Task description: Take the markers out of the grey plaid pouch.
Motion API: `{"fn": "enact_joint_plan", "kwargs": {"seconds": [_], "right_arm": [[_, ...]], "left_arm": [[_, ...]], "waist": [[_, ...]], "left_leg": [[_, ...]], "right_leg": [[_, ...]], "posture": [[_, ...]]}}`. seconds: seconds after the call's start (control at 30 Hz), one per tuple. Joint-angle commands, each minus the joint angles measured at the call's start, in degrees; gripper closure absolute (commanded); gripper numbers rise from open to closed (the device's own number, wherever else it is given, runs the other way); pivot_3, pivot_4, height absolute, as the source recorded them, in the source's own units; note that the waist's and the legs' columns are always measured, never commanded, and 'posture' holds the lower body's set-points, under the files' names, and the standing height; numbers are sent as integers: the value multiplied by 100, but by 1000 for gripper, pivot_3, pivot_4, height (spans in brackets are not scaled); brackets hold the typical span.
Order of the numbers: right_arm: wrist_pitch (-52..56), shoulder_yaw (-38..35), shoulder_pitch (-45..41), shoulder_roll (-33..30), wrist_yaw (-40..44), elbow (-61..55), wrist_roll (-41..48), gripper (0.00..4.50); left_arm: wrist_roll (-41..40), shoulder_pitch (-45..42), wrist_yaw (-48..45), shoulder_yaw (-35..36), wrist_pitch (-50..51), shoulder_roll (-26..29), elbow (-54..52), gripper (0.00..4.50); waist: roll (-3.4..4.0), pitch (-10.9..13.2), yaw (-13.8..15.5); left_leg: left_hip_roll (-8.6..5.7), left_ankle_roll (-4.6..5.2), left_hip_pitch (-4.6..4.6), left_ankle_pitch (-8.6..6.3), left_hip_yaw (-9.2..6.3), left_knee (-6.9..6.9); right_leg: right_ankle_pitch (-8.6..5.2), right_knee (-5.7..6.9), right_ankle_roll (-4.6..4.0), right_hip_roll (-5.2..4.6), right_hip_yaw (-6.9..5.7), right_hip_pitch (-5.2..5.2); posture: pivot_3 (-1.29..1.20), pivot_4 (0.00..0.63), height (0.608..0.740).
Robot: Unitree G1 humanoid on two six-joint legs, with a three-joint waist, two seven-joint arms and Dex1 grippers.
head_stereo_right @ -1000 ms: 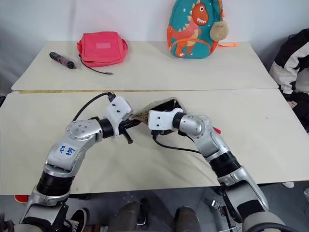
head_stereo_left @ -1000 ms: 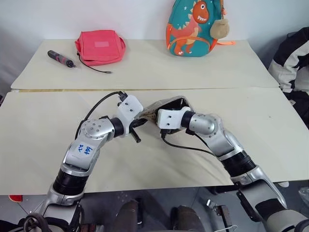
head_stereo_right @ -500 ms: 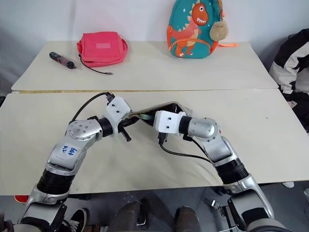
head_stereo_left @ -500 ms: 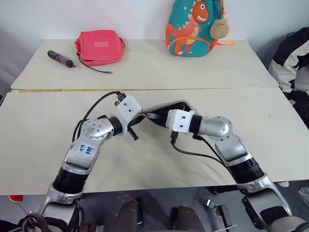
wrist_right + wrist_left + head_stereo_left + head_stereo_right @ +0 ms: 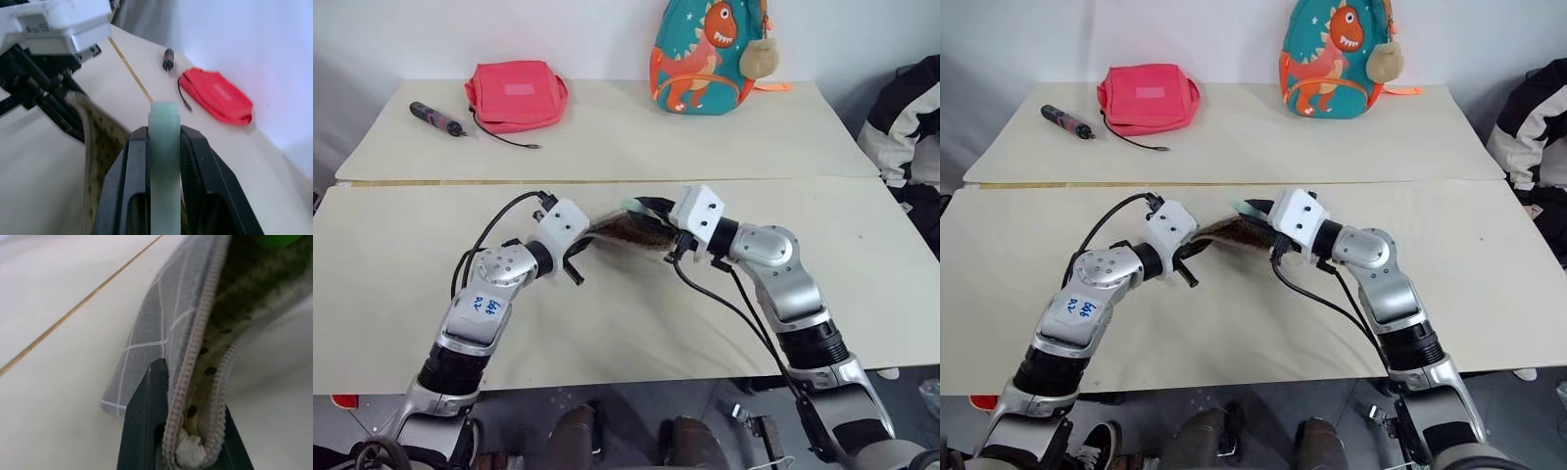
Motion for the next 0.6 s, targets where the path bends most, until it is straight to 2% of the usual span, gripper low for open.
{"fn": "enact_joint_plan", "kwargs": {"seconds": [0.03,0.13,0.23,0.33,0.4,0.47,0.6], "right_arm": [[876,-662,-382,-69,-95,-807,917,4059],[1544,-869,-407,-522,158,-1122,1247,4059],[1808,-1142,-385,-1291,211,-837,994,4059],[1261,-945,-296,-1975,243,-265,284,4059],[534,-500,-207,-2387,-39,447,-705,4059],[32,-279,-161,-2460,-327,1017,-1220,4059],[-328,-10,-45,-1999,-1080,2193,-1796,4059]], "left_arm": [[136,-23,60,266,-302,210,-39,4500],[122,74,22,402,-509,359,22,4500],[202,323,-55,524,-820,611,109,4500],[184,462,-90,616,-1004,712,138,4500],[136,500,-128,653,-1052,701,121,4500],[131,526,-183,633,-1160,698,113,4500],[122,552,-258,558,-1250,627,-14,4500]], "waist": [[1,1,1],[1,1,3],[1,0,17],[1,1,34],[1,1,26],[1,1,3],[1,1,-29]], "left_leg": [[0,0,-1,0,0,-1],[1,0,-1,0,-1,-2],[-2,1,1,-4,-1,-4],[-7,3,-1,-6,2,-5],[-8,3,-1,-7,3,-5],[-5,2,1,-7,11,-8],[3,1,8,-3,25,-20]], "right_leg": [[0,0,0,0,0,-2],[0,0,0,-1,0,-3],[0,-6,0,-7,-3,-1],[0,-29,0,-12,-2,-1],[0,-35,0,-14,-3,-2],[0,-36,0,-13,1,-3],[0,-28,0,-7,4,-4]], "posture": [[0,150,740],[0,150,740],[0,150,740],[0,150,740],[0,150,740],[0,150,740],[0,150,740]]}}
